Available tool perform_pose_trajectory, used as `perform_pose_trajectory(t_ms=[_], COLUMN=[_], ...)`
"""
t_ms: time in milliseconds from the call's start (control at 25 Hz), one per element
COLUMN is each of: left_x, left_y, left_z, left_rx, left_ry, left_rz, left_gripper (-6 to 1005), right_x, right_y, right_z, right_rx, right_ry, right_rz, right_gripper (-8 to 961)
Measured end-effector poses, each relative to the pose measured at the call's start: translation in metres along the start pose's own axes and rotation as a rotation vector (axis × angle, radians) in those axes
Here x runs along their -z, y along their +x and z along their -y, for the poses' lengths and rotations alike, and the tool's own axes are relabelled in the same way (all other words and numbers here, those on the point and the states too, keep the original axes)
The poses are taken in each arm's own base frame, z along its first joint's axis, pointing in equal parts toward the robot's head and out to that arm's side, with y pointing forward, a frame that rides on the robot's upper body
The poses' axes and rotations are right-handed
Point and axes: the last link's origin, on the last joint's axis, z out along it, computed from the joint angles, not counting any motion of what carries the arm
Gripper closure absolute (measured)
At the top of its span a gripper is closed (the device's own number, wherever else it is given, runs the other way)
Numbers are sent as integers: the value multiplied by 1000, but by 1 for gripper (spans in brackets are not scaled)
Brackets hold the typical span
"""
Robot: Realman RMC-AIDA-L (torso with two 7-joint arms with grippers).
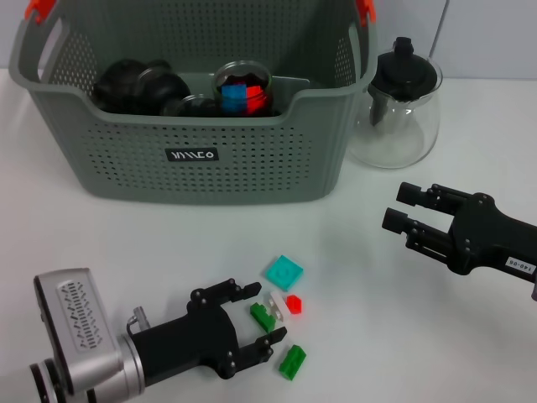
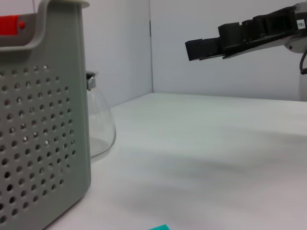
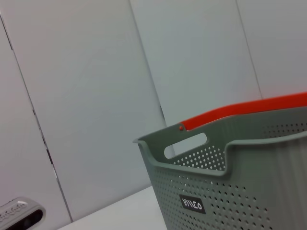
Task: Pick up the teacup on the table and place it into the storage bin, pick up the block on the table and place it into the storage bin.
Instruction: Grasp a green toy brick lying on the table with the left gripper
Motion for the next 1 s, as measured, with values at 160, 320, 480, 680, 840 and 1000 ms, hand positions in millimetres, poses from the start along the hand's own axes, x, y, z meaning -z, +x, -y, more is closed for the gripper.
perform_pose_trajectory(t_ms=[160,320,480,680,840,1000], left_x=[-1,-3,-3,0,3,4], left_y=[-1,-3,-3,-3,-4,-5], left_z=[-1,-1,1,4,6,4], left_rx=[-4,-5,-15,-18,-13,-13], left_ry=[6,17,36,54,68,62], left_rz=[0,14,13,13,10,13], left_gripper=[321,321,322,322,323,323], right_x=[0,0,0,1,0,-1], right_y=[0,0,0,0,0,-1], right_z=[0,0,0,0,0,0], right_rx=[-1,0,0,-1,0,3], right_ry=[2,0,0,2,1,-1], right_rz=[1,0,1,2,2,2], right_gripper=[395,395,396,396,396,396])
